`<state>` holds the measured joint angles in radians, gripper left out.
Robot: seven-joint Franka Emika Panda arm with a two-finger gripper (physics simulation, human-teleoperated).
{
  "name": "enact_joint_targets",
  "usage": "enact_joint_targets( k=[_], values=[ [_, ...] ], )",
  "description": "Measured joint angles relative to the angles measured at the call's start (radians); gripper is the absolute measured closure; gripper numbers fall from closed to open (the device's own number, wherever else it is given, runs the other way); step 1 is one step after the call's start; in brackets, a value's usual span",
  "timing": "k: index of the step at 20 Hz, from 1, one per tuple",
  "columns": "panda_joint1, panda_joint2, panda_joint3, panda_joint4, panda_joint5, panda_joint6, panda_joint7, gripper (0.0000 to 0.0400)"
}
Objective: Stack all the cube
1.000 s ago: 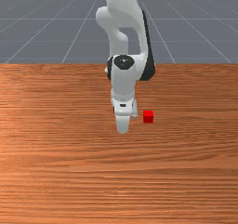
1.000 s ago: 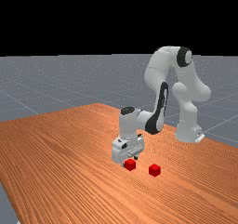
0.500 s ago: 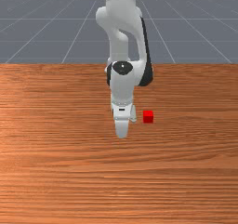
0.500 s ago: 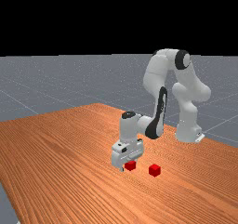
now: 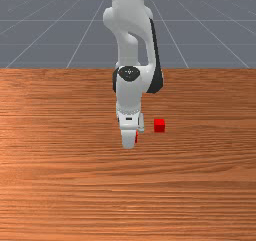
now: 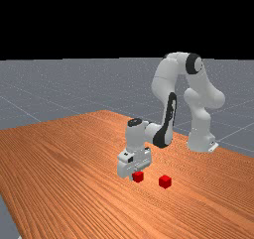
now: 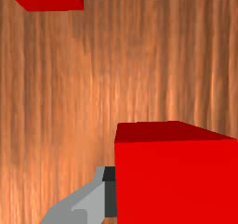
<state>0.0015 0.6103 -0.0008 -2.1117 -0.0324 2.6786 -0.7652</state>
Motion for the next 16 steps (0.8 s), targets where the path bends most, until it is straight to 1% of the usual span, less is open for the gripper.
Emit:
enact_joint_targets(
  k=[1,2,4,8,9,13,16],
  values=[
    [0.001,-0.011,-0.001,-0.012,0.001,0.009,0.004,0.0209],
    [0.001,-0.036,-0.002,-0.040,0.000,0.040,0.005,0.0208],
    [0.001,-0.089,-0.002,-0.069,0.000,0.035,0.005,0.0205],
    [0.000,-0.185,0.000,-0.082,0.002,-0.051,0.002,0.0196],
    [0.013,-0.180,-0.003,-0.053,0.008,-0.105,0.048,0.0196],
    [0.089,-0.172,0.008,-0.039,0.002,-0.113,0.166,0.0196],
    [0.128,-0.164,0.019,-0.026,-0.003,-0.119,0.206,0.0198]
  ],
)
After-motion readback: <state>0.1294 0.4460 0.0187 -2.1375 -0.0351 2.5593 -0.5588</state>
